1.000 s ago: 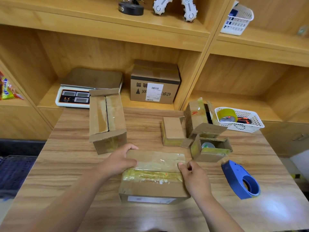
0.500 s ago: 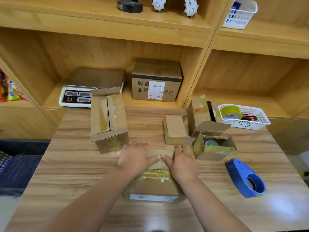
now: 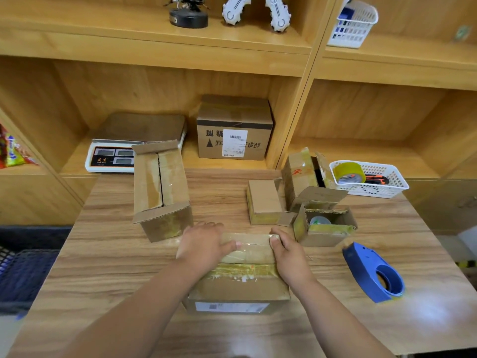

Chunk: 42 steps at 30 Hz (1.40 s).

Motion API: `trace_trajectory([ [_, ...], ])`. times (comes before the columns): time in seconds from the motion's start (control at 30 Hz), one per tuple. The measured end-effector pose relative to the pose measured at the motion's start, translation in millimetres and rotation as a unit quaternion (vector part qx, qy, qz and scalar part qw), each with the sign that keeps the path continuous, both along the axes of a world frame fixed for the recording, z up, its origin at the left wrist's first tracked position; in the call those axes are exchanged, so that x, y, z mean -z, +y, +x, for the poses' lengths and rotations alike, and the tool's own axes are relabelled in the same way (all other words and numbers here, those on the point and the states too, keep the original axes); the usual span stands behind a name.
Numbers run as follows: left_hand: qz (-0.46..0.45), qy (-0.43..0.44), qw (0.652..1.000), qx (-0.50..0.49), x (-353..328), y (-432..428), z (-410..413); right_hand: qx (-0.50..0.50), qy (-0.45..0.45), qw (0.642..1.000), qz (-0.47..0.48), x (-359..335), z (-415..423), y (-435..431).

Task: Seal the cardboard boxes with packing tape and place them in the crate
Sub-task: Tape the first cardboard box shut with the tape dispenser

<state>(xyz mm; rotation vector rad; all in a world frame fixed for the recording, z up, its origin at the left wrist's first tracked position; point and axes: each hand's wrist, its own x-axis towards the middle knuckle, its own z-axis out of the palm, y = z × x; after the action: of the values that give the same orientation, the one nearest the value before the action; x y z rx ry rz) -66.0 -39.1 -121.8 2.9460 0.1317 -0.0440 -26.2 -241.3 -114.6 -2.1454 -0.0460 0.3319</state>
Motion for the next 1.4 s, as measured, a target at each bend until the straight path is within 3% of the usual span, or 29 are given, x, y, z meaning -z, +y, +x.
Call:
trace_trajectory([
  [0.2,-0.016,-0.008,1.000,-0.018,-10.7,-3.6,-8.0,0.074,-0.009,0.995,0.065,-0.3,-11.0,-0.1],
  [0.33,-0.144,-0.118,0.979,-0.080,-22.1,-4.2,-20.3,0.071,-0.069,0.995,-0.005,-6.2,-16.5,-1.7],
  [0.4,-0.162,-0.177,0.966,-0.099,-27.0,-3.9,-31.5,0.071,-0.080,0.994,-0.026,-9.7,-20.3,-2.1],
  [0.47,-0.142,-0.170,0.969,-0.106,-25.9,-2.8,-43.7,0.066,-0.071,0.995,-0.022,-10.7,-23.2,-1.3],
  [0.53,-0.183,-0.114,0.965,-0.150,-18.5,0.1,-56.1,0.066,-0.045,0.997,-0.003,-8.0,-25.6,-0.4],
  [0.67,-0.389,0.033,0.887,-0.247,-10.0,1.3,-65.5,0.050,0.047,0.997,0.045,-6.2,-28.3,1.5],
  [0.77,-0.489,0.044,0.822,-0.288,-7.0,-1.9,-64.0,0.078,0.079,0.991,0.080,-6.1,-25.3,2.4],
  [0.97,-0.516,0.018,0.794,-0.322,-6.8,-5.3,-66.3,0.122,0.111,0.972,0.166,-9.2,-28.0,1.2],
  [1.2,-0.614,0.038,0.696,-0.372,-7.4,0.2,-67.5,0.121,0.121,0.965,0.200,-12.0,-30.1,-0.3],
  [1.3,-0.674,0.051,0.651,-0.345,-7.9,8.1,-72.3,0.157,0.215,0.924,0.276,-11.5,-31.4,-14.2],
  [1.4,-0.668,0.059,0.672,-0.315,-4.9,18.3,-80.9,0.188,0.269,0.898,0.294,-6.7,-36.4,-38.6],
])
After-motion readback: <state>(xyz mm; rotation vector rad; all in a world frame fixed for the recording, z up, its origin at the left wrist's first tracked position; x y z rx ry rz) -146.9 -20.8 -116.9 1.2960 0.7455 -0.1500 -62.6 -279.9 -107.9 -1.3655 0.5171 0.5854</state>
